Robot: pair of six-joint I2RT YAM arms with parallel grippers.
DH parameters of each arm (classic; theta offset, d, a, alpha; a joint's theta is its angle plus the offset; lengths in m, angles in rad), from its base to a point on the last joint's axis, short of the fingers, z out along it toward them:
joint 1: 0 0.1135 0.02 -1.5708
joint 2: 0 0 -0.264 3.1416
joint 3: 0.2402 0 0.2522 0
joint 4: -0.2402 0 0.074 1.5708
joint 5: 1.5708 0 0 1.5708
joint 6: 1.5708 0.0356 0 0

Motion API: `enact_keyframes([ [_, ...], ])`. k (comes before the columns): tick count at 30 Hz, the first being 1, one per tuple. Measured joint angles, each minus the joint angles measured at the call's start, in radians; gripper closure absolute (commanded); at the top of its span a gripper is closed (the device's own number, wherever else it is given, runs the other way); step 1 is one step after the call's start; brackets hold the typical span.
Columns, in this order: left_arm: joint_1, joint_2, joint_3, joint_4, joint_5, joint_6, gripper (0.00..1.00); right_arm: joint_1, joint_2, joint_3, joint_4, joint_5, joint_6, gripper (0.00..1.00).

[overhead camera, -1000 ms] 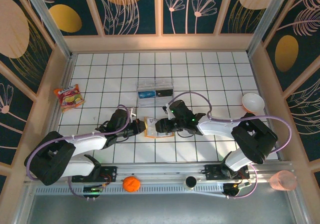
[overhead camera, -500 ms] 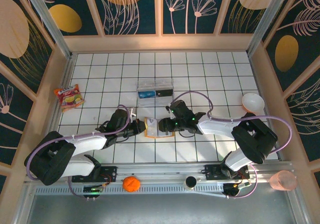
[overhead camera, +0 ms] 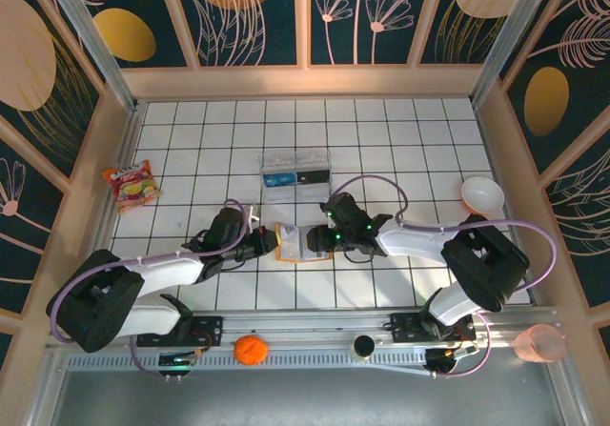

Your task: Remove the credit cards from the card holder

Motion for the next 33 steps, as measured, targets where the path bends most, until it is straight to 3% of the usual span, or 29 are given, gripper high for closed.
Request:
enact_keyframes([
  [33,0.006,0.037,-0.014,0.045,0.003,-0.001,1.0,0.047,0.02,0.059,-0.022,-0.033,-0.048,0.49],
])
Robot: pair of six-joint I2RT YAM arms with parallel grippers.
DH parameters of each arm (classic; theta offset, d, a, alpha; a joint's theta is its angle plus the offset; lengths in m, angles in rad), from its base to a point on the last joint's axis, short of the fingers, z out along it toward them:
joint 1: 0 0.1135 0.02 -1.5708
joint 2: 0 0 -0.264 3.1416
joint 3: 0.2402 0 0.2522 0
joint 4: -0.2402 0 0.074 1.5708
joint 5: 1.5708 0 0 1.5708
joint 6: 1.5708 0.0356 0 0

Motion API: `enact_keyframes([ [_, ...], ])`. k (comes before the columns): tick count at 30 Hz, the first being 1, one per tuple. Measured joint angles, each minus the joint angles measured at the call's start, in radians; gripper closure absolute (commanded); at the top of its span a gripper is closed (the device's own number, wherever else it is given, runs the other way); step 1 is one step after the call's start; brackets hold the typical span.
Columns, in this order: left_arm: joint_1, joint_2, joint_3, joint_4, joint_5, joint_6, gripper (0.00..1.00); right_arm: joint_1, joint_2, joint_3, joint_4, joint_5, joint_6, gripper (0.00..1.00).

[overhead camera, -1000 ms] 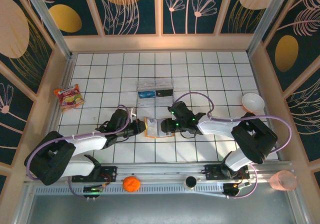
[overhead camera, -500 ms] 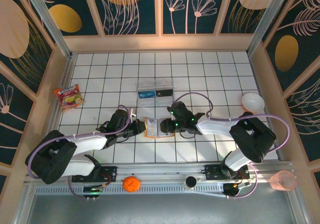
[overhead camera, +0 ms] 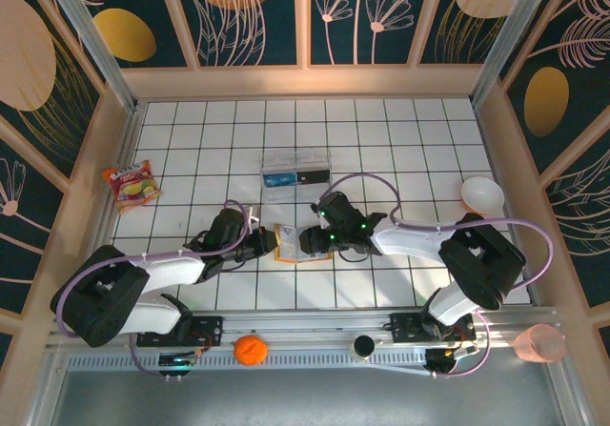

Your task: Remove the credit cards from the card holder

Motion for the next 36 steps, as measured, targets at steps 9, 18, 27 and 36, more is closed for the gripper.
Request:
enact_keyframes([
  [9,0.009,0.006,-0.016,0.002,-0.01,-0.005,1.0,0.032,0.0,0.102,-0.029,-0.043,-0.048,0.49],
  [18,-0.002,0.006,-0.016,0.021,0.027,-0.007,1.0,0.087,0.028,0.14,0.035,-0.159,-0.068,0.49],
  [27,-0.002,0.006,-0.016,0.021,0.027,-0.008,1.0,-0.006,-0.011,0.056,0.036,-0.123,-0.019,0.49],
  [36,-0.002,0.006,-0.016,0.021,0.027,-0.007,1.0,-0.059,-0.027,-0.035,-0.029,-0.076,0.024,0.49],
])
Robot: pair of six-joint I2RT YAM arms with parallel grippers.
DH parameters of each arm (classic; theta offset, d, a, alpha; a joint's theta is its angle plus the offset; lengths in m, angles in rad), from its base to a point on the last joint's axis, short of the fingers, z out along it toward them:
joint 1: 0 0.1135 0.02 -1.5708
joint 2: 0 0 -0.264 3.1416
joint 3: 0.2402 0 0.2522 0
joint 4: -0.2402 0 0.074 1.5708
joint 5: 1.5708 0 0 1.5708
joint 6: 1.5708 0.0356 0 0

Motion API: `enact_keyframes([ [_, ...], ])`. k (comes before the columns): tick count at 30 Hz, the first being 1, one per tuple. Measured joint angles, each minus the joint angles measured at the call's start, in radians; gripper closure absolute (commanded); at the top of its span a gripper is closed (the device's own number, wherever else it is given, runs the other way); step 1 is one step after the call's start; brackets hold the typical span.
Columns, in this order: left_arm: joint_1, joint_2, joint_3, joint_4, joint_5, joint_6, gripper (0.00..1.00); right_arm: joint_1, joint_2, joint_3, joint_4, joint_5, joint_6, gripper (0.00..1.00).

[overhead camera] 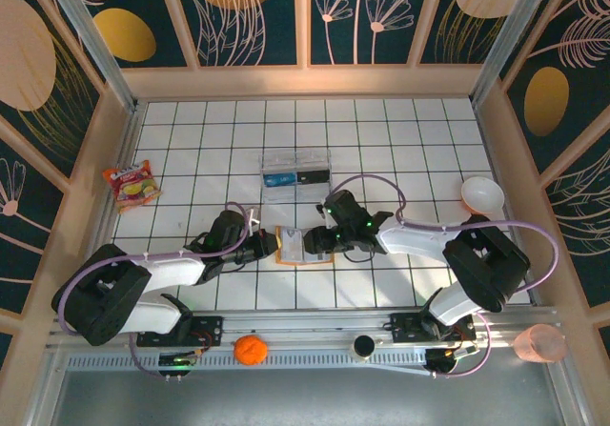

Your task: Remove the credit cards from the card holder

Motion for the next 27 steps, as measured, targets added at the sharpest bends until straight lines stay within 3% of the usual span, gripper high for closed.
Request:
enact_keyframes([
  [10,0.0,0.0,0.0,0.0,0.0,0.0,1.0,-0.017,0.0,-0.001,-0.047,0.05,0.004,0.49],
  [27,0.0,0.015,0.0,0.018,0.015,0.0,1.0,0.027,0.034,0.018,-0.029,0.023,-0.009,0.49],
])
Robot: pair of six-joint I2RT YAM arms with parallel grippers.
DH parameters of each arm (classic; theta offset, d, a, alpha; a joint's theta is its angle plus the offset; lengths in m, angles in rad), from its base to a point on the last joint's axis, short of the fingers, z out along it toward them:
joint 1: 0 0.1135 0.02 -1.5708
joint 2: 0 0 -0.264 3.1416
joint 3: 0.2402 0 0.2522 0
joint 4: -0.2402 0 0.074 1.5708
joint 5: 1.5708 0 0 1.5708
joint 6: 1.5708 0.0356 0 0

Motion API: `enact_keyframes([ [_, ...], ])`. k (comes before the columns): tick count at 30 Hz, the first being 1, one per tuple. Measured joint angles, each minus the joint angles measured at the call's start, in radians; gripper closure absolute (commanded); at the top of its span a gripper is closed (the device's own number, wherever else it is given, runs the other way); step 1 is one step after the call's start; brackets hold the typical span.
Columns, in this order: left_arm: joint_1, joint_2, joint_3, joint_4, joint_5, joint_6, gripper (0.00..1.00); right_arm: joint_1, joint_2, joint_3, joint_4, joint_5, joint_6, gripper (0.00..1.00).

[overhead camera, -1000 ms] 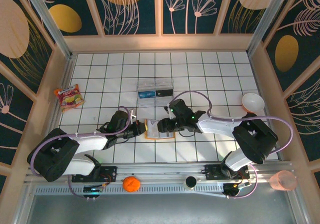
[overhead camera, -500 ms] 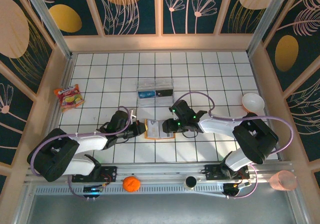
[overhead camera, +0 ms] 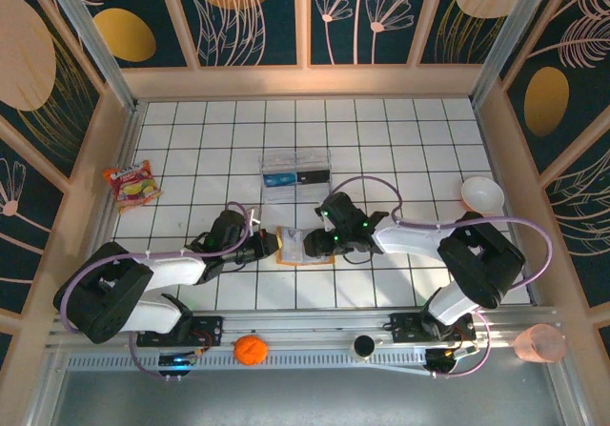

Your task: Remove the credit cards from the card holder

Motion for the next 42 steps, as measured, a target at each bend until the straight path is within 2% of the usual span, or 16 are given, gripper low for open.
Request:
enact_keyframes([
  [13,0.0,0.006,0.0,0.009,0.004,0.0,1.0,0.067,-0.015,0.103,-0.006,-0.038,-0.04,0.48],
  [21,0.0,0.006,0.0,0.009,0.003,0.0,0.99,0.068,-0.01,0.109,-0.008,-0.024,-0.044,0.48],
  [23,0.0,0.006,0.0,0.008,0.0,-0.002,0.87,0.068,-0.01,0.109,-0.008,-0.014,-0.043,0.5],
  [25,0.0,0.0,0.0,0.003,-0.004,-0.014,0.7,0.065,-0.011,0.109,-0.007,-0.005,-0.039,0.54],
  [26,0.0,-0.006,-0.001,-0.001,-0.008,-0.016,0.65,0.063,-0.012,0.108,-0.007,-0.002,-0.034,0.56],
  [30,0.0,-0.074,-0.012,-0.048,-0.047,-0.02,0.6,0.033,-0.041,0.069,0.01,0.004,-0.012,0.68],
  [32,0.0,-0.121,-0.014,-0.084,-0.075,-0.018,0.61,0.014,-0.059,0.046,0.018,0.001,0.0,0.71],
  [34,0.0,-0.172,-0.014,-0.111,-0.1,-0.012,0.66,0.0,-0.066,0.035,0.028,-0.01,0.004,0.73],
  [36,0.0,-0.205,-0.013,-0.121,-0.11,0.006,0.77,-0.005,-0.066,0.034,0.044,-0.029,0.006,0.75],
  [38,0.0,-0.198,0.002,-0.126,-0.101,0.02,0.83,-0.006,-0.065,0.034,0.062,-0.053,0.006,0.75],
  [42,-0.006,-0.117,0.051,-0.112,-0.067,0.038,0.88,-0.006,-0.042,0.034,0.096,-0.095,0.013,0.76],
])
